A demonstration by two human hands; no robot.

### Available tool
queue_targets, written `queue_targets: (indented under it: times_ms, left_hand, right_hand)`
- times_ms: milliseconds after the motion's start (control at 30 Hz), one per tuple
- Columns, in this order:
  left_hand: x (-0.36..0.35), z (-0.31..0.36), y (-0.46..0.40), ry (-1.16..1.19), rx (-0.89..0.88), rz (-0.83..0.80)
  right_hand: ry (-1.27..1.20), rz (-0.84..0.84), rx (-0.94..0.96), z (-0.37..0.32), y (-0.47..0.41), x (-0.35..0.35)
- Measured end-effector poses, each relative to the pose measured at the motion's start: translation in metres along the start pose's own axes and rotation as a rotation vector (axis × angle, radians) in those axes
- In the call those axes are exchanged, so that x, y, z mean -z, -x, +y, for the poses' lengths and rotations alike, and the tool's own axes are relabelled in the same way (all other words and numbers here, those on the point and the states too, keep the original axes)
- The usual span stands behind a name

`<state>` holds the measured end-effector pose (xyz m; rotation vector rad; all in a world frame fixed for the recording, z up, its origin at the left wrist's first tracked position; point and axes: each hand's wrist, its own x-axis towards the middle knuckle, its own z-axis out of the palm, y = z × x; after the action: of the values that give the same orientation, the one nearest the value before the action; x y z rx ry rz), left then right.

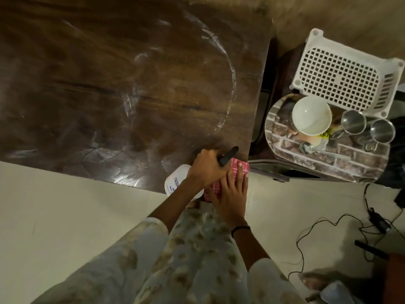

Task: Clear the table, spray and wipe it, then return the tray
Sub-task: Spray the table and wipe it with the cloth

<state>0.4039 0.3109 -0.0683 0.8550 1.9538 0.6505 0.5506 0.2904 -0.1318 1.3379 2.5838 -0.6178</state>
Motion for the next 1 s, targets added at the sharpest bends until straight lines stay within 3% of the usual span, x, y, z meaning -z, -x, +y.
queue_targets:
  times_ms: [133,433,600,733,867,1000]
  left_hand:
    - [-0.006,-0.001,-0.011,-0.043,0.051,-0.032]
    - [0.012,-0.001,-0.009,0.091,0.087,0.09]
    - [0.042,0.006,-0.008,0.275,0.07,0.252]
    - [0.058,0.011,-0.017,0.361,-0.028,0.368]
    - [0.062,0.009,-0.026,0.353,-0.098,0.426]
    - [0.061,0.006,-0.025,0.343,-0.159,0.437]
  right_hand:
    - [-0.036,-0.016,-0.004,0.001,-0.001,-0.001]
    - [-0.061,0.015,-0.027,0.01,-0.011,0.006]
    - [-0.021,0.096,-0.02,0.029,-0.068,0.029]
    - [-0.012,0.131,-0.068,0.007,-0.126,0.044]
    - [0.023,0.036,0.091,-0.019,-0.128,0.041]
    - [0.021,-0.031,0.273,0.0,-0.083,0.028]
